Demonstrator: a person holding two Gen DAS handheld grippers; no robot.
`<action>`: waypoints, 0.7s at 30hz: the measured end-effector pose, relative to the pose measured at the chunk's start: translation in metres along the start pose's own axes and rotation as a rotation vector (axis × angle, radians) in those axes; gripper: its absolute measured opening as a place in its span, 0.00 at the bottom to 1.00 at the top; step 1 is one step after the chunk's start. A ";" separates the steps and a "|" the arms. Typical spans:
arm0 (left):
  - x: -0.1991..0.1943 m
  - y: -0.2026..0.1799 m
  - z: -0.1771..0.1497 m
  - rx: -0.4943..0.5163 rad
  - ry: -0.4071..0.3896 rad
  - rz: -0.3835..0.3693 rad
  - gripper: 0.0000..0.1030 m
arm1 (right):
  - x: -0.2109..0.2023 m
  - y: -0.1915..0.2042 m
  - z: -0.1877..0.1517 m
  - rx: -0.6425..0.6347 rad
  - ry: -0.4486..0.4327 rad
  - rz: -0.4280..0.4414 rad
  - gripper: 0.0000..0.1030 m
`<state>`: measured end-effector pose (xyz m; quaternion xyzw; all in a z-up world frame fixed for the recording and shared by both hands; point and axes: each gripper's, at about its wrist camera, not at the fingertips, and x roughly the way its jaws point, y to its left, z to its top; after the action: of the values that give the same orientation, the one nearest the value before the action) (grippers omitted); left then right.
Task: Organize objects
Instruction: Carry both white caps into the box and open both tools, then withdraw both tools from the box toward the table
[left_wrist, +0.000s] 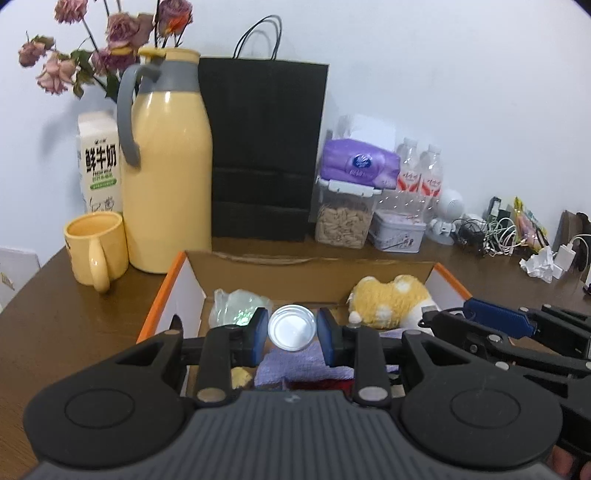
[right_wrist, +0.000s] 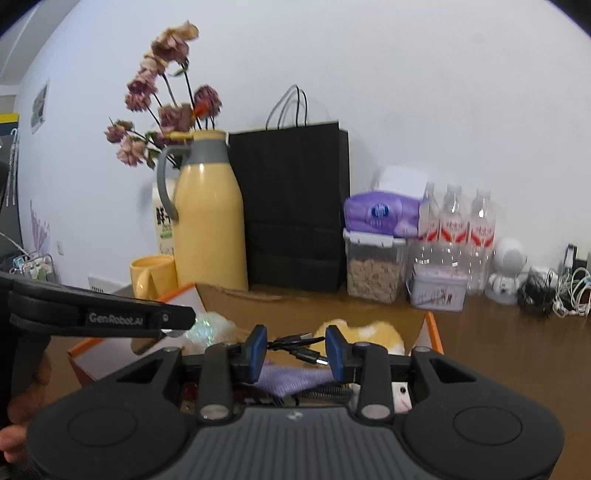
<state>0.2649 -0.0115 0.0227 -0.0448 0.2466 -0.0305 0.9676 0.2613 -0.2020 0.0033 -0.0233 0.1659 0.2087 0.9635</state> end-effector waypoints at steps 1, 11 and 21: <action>0.002 0.001 -0.001 0.001 0.006 0.002 0.29 | 0.002 0.000 -0.002 -0.001 0.009 0.002 0.32; 0.003 -0.001 -0.009 -0.001 -0.015 0.060 0.77 | 0.001 0.003 -0.011 -0.004 0.026 -0.031 0.70; -0.007 0.003 -0.007 -0.029 -0.083 0.104 1.00 | 0.002 -0.004 -0.014 0.019 0.032 -0.090 1.00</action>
<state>0.2553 -0.0088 0.0193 -0.0473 0.2087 0.0255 0.9765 0.2599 -0.2064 -0.0105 -0.0252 0.1821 0.1630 0.9693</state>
